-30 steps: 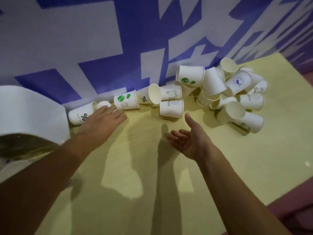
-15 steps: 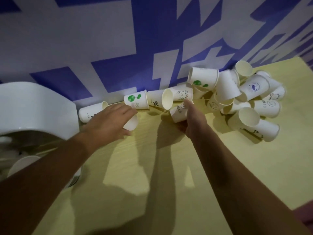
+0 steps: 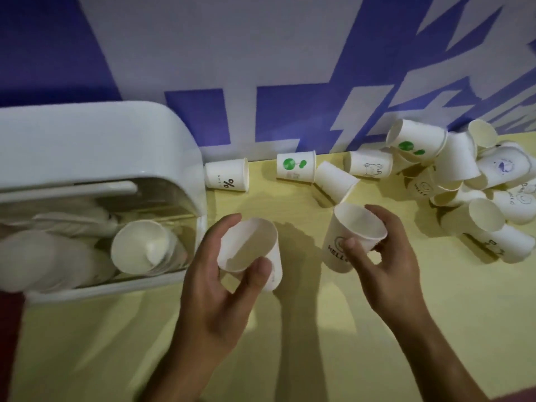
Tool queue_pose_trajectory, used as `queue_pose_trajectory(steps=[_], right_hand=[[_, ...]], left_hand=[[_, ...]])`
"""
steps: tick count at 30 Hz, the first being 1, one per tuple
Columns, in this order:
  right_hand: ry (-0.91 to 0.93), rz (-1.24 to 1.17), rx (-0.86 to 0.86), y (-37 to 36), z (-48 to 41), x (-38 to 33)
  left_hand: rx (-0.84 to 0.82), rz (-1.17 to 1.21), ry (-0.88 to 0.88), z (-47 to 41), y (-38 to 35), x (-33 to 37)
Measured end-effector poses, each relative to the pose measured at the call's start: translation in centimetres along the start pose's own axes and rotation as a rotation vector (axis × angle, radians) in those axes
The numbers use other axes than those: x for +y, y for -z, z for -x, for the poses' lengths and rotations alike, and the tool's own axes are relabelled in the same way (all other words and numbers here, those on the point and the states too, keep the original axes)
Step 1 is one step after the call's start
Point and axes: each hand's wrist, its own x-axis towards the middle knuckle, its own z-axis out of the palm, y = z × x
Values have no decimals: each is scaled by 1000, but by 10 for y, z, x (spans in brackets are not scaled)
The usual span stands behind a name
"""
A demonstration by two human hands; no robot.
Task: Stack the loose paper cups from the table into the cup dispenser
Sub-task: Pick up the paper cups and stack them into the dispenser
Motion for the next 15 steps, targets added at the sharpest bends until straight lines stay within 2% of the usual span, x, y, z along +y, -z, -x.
queue_pose_trajectory(steps=[2, 8, 12, 15], right_hand=[[32, 4, -46, -20, 16, -15], [128, 24, -222, -83, 53, -59], [186, 40, -284, -115, 65, -74], [180, 29, -302, -128, 71, -82]], left_hand=[[16, 34, -10, 11, 26, 3], [117, -141, -109, 24, 99, 9], [217, -70, -145, 22, 130, 5], [284, -129, -160, 12, 142, 6]])
